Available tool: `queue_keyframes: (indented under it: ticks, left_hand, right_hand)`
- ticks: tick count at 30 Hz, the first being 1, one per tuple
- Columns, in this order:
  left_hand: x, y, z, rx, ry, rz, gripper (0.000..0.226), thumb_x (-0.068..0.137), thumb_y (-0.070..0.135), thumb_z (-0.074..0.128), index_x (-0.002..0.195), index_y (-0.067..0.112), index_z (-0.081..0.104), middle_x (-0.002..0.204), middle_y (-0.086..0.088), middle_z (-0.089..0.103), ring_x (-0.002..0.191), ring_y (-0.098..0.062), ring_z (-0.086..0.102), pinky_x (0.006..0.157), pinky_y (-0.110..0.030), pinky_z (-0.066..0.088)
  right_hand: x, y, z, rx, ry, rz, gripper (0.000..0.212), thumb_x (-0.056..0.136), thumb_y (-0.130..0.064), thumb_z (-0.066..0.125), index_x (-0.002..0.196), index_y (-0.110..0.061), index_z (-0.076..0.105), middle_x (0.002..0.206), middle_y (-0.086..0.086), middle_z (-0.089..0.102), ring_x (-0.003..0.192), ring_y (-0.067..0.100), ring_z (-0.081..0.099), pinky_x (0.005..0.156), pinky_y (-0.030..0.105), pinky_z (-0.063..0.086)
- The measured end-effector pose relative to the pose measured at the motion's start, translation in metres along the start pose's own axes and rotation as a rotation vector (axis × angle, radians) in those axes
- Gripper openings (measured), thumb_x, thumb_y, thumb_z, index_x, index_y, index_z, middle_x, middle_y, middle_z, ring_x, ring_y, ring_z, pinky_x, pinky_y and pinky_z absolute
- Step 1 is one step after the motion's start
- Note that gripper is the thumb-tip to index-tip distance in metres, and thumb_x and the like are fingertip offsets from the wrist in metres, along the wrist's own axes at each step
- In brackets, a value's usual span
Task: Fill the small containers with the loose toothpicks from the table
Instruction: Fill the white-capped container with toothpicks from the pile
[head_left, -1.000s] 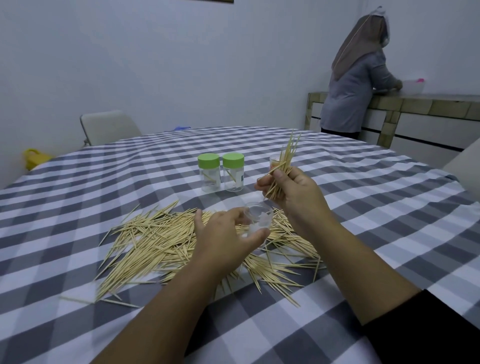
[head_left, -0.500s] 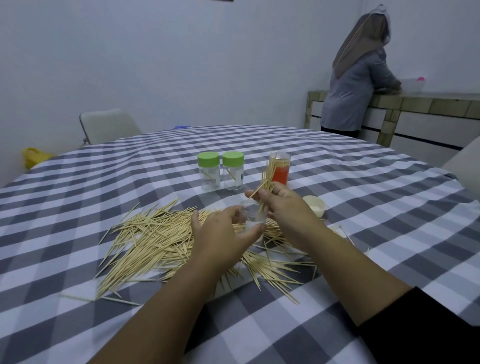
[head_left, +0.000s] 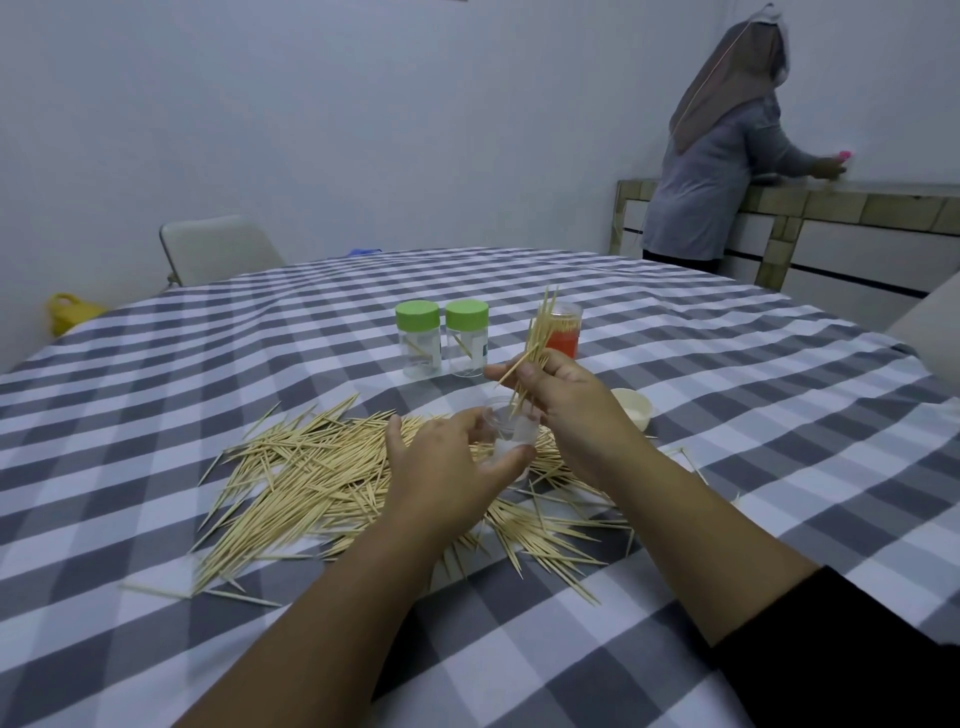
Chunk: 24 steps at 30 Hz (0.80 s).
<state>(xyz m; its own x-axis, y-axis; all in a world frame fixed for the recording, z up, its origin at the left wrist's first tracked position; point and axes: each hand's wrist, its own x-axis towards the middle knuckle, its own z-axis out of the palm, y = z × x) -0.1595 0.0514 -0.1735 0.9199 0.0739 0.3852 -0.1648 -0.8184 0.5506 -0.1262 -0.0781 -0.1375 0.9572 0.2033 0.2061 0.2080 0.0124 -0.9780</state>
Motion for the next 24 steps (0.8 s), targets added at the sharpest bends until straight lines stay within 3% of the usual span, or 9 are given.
queue_keyframes:
  ticks: [2,5,11,15,20,24]
  left_hand:
    - [0.0,-0.001,0.0,-0.012,-0.005,-0.015,0.055,0.082,0.065,0.053,0.123,0.029,0.055,0.109,0.016,0.064,0.117,-0.004,0.051,0.115,-0.045,-0.004]
    - [0.0,-0.001,-0.001,-0.019,-0.016,-0.025,0.059,0.081,0.067,0.051,0.125,0.028,0.053,0.112,0.015,0.064,0.119,-0.005,0.051,0.115,-0.045,-0.005]
    - [0.0,-0.001,-0.001,-0.018,-0.045,-0.022,0.068,0.077,0.074,0.046,0.125,0.027,0.053,0.112,0.015,0.065,0.121,-0.004,0.05,0.115,-0.048,-0.005]
    - [0.0,-0.001,-0.001,-0.016,-0.043,-0.021,0.063,0.08,0.071,0.048,0.126,0.028,0.052,0.114,0.014,0.065,0.121,-0.004,0.05,0.115,-0.048,-0.005]
    - [-0.001,0.001,-0.002,-0.026,-0.035,-0.018,0.048,0.083,0.066,0.051,0.117,0.032,0.056,0.112,0.014,0.065,0.12,-0.005,0.05,0.115,-0.047,-0.005]
    - [0.0,-0.001,-0.002,-0.036,-0.032,-0.044,0.052,0.082,0.067,0.052,0.121,0.032,0.055,0.114,0.013,0.065,0.12,-0.005,0.05,0.115,-0.046,-0.005]
  right_hand:
    - [0.0,0.004,-0.002,-0.05,0.002,0.038,0.024,0.1,-0.022,0.043,0.097,-0.023,0.066,0.112,-0.008,0.068,0.114,0.012,0.056,0.107,0.045,0.035]
    - [0.0,0.008,-0.004,-0.068,-0.005,0.122,0.022,0.099,-0.02,0.044,0.102,-0.018,0.065,0.103,-0.004,0.065,0.108,0.017,0.055,0.103,0.043,0.037]
    - [-0.001,0.01,-0.004,-0.117,-0.029,0.174,0.02,0.099,-0.023,0.045,0.095,-0.023,0.064,0.107,0.002,0.061,0.108,0.021,0.054,0.092,0.036,0.042]
    - [-0.001,0.01,-0.006,-0.109,-0.064,0.146,0.02,0.098,-0.021,0.047,0.1,-0.022,0.067,0.114,0.004,0.064,0.115,0.024,0.054,0.093,0.036,0.043]
    - [-0.003,0.006,-0.011,-0.146,-0.088,0.115,0.028,0.097,-0.026,0.047,0.121,-0.019,0.061,0.123,-0.001,0.062,0.12,0.016,0.052,0.107,0.042,0.035]
    - [-0.003,0.001,-0.028,-0.319,-0.008,0.065,0.029,0.099,-0.021,0.044,0.123,-0.02,0.059,0.126,0.001,0.061,0.115,0.014,0.054,0.095,0.032,0.042]
